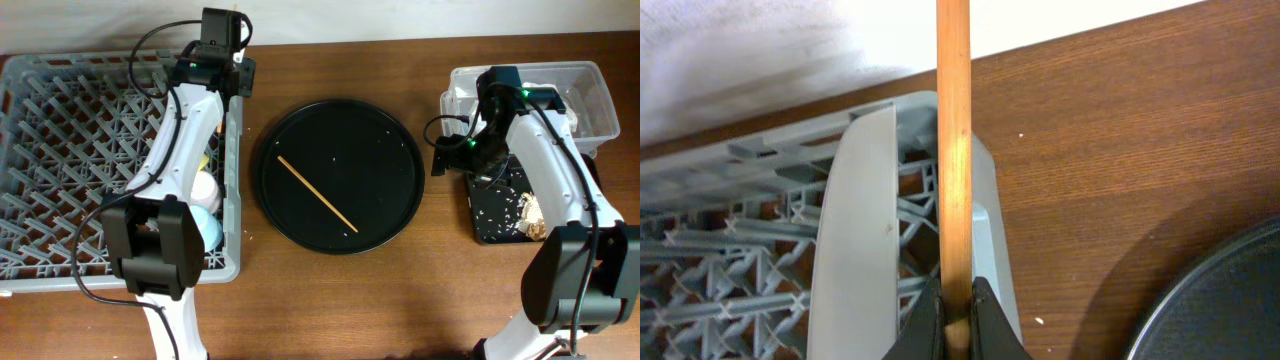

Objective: Sort waste into correct bins and load items into the dishwasher rack
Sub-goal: 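Insert the chopstick upright into the rack beside the plate and release, then reach the left gripper to the second chopstick on the black tray and grasp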

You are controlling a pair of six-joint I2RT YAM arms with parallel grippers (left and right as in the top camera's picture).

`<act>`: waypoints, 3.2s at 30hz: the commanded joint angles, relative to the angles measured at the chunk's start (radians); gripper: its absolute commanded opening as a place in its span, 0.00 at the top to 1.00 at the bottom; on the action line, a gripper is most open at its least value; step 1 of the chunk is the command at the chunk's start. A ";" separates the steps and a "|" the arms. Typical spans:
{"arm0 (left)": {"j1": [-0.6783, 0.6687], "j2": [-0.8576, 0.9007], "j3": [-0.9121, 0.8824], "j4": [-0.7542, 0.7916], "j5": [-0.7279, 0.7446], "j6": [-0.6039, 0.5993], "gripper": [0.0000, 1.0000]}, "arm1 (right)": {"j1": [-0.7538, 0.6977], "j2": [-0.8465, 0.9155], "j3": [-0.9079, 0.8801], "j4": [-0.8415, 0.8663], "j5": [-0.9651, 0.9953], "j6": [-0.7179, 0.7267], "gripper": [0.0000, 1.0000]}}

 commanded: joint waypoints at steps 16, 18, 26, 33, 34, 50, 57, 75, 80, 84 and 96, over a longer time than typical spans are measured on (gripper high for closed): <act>0.111 -0.004 0.013 -0.011 0.051 0.037 1.00 | -0.001 -0.023 0.011 -0.009 0.016 -0.011 0.08; 0.097 -0.004 0.013 0.001 0.051 0.037 1.00 | -0.001 -0.023 0.011 -0.009 0.016 -0.011 0.08; 0.046 -0.004 0.013 -0.012 0.047 -0.025 1.00 | -0.001 -0.023 0.011 -0.010 0.016 -0.011 0.08; 0.047 -0.004 0.009 -0.030 0.047 -0.080 0.93 | -0.001 -0.023 0.011 -0.024 0.040 -0.011 0.08; 0.047 -0.004 0.009 -0.031 0.047 -0.080 0.90 | -0.001 -0.023 0.011 -0.026 0.042 -0.010 0.08; -0.080 -0.058 0.056 -0.208 0.052 -0.128 0.29 | -0.001 -0.023 0.011 -0.027 0.043 -0.011 0.08; -0.286 -0.077 0.018 -0.526 0.113 -0.455 0.17 | -0.001 -0.023 0.011 -0.027 0.043 -0.011 0.08; -0.333 -0.077 -0.436 -0.107 0.182 -0.872 0.29 | -0.001 -0.023 0.011 -0.034 0.042 -0.010 0.08; -0.339 -0.055 -0.448 -0.104 0.182 -0.953 0.35 | -0.001 -0.023 0.011 -0.035 0.042 -0.010 0.08; -0.339 -0.022 -0.467 -0.104 0.183 -1.004 0.37 | -0.001 -0.023 0.011 -0.035 0.042 -0.010 0.08; -0.336 -0.006 -0.467 -0.097 0.202 -1.004 0.86 | -0.001 -0.023 0.011 -0.035 0.043 -0.010 0.08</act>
